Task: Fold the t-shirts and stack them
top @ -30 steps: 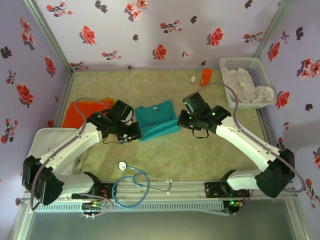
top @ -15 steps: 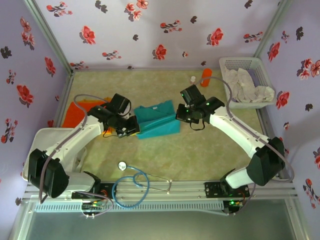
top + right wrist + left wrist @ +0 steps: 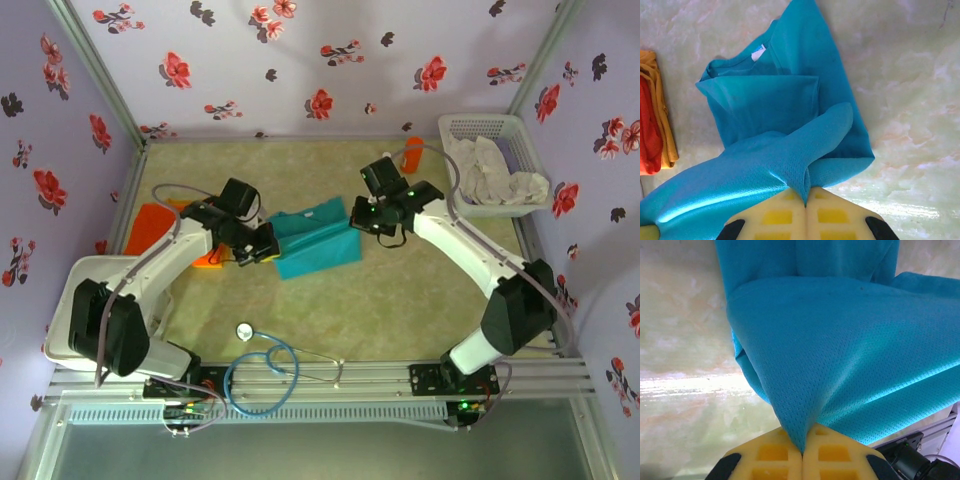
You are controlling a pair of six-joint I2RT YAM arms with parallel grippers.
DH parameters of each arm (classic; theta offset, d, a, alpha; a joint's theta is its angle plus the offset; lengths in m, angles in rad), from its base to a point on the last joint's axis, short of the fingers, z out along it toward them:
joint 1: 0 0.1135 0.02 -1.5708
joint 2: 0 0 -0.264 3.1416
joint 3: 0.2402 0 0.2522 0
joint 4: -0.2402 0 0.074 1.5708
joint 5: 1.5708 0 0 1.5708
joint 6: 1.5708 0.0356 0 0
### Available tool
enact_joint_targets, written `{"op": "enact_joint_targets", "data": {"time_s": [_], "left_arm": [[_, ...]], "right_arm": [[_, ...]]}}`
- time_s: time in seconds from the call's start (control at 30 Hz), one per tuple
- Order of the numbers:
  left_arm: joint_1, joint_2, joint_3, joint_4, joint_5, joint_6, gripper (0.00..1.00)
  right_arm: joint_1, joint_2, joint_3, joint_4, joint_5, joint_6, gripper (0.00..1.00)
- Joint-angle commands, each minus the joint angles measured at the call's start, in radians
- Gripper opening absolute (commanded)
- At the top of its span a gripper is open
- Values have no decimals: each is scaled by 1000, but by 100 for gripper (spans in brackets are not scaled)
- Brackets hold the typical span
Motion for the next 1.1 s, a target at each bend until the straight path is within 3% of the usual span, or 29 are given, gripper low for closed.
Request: {"op": "enact_joint_targets", "data": {"time_s": [0.0,0.4,0.9,1.07], "left_arm": [[35,36,46,-64,-7,58,0],[133,166,120,-50,35,128,0],[190,357,283,-45,59,184,0],[212,424,344,-47,65,201,7]], "right_arm": [[-28,46,58,5,21,-34,0],[-72,214,213,-4,-17,-85,0],[-112,361,341,34,-62,-98,0],[-124,410,377,58,-71,-104,0]]}}
